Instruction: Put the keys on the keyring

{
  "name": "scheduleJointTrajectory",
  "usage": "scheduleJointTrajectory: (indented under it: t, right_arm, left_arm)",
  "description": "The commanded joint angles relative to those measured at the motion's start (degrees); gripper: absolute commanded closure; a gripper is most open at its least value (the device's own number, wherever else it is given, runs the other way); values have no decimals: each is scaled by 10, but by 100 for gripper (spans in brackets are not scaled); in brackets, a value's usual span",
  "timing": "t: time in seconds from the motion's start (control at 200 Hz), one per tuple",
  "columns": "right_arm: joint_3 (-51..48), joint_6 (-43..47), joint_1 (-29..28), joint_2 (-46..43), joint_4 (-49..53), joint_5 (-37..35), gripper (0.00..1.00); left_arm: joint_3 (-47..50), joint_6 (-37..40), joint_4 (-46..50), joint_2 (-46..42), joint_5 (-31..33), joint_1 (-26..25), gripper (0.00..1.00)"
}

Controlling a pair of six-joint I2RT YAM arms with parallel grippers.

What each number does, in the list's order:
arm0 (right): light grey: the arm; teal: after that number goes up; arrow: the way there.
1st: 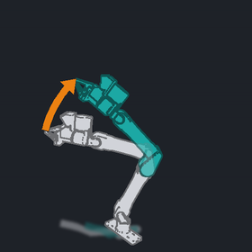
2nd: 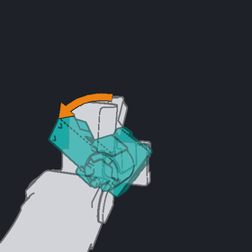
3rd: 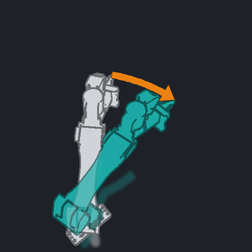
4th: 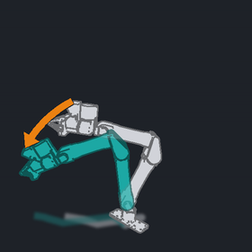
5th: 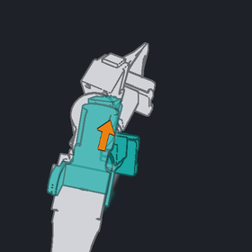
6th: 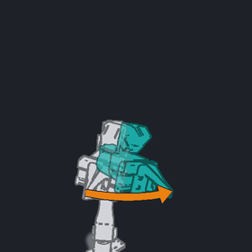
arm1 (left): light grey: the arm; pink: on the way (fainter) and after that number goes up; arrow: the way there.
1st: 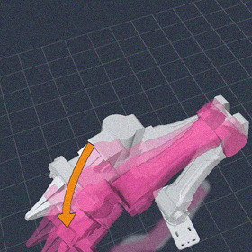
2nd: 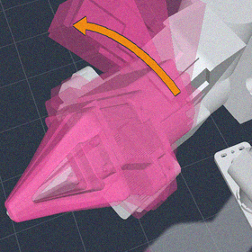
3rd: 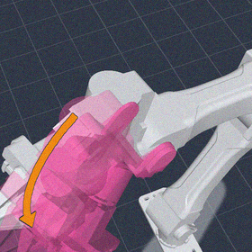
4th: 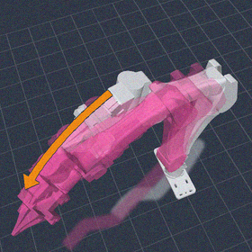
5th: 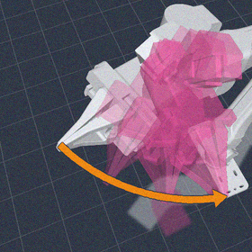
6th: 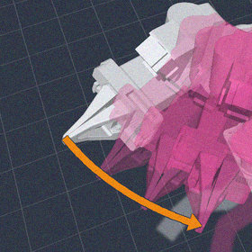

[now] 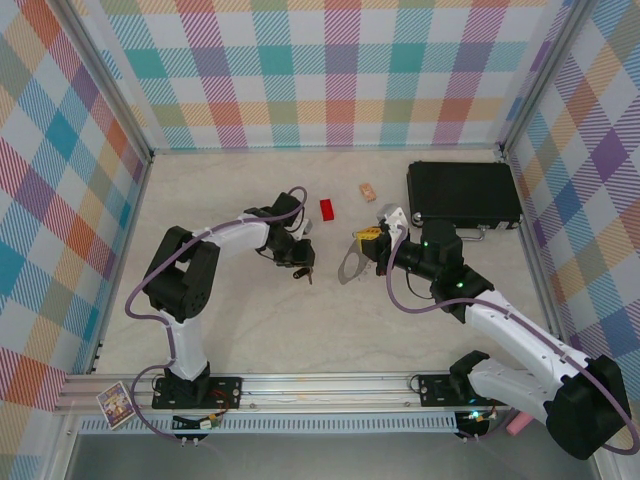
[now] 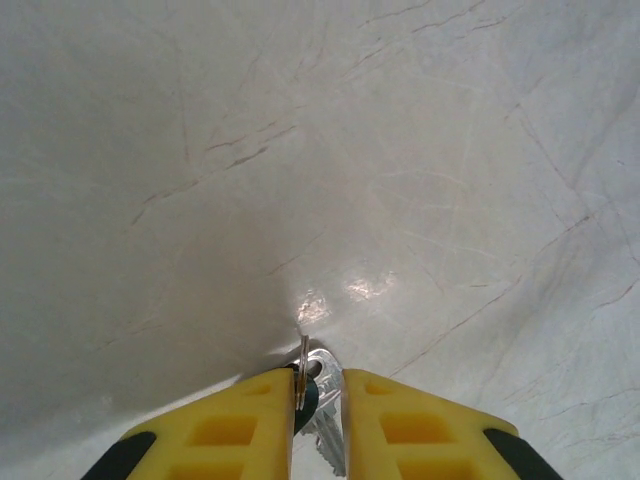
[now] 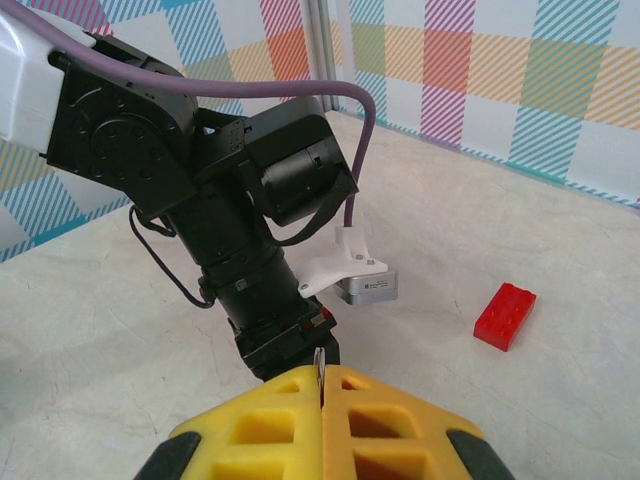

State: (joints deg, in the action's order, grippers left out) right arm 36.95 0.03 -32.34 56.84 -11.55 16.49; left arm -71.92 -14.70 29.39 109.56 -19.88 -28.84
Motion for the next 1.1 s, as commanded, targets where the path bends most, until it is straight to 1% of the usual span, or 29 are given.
scheduleJointTrajectory:
  t: [0.0, 0.38, 0.475, 0.535, 0.775, 0.965, 1.095]
  right_arm:
    - [-2, -7, -3, 1, -33, 6, 100]
    - [-3, -7, -3, -1, -31, 7, 100]
    - [-3, -7, -3, -1, -32, 7, 100]
    - [-3, -7, -3, -2, -32, 7, 100]
    - [-4, -6, -3, -3, -32, 3, 100]
    - [-4, -7, -3, -5, -33, 3, 100]
    - [-6, -9, -3, -10, -34, 3, 100]
  left_arm:
    - [-13, 10, 20, 11, 6, -6, 81]
    - [-29, 17, 31, 29, 10, -9, 81]
    - [-30, 18, 34, 31, 12, -10, 85]
    - [-29, 19, 35, 30, 13, -10, 89]
    - [-25, 25, 33, 21, 9, -13, 100]
    - [-11, 25, 25, 6, 16, -14, 100]
    - [0, 24, 14, -22, 18, -14, 100]
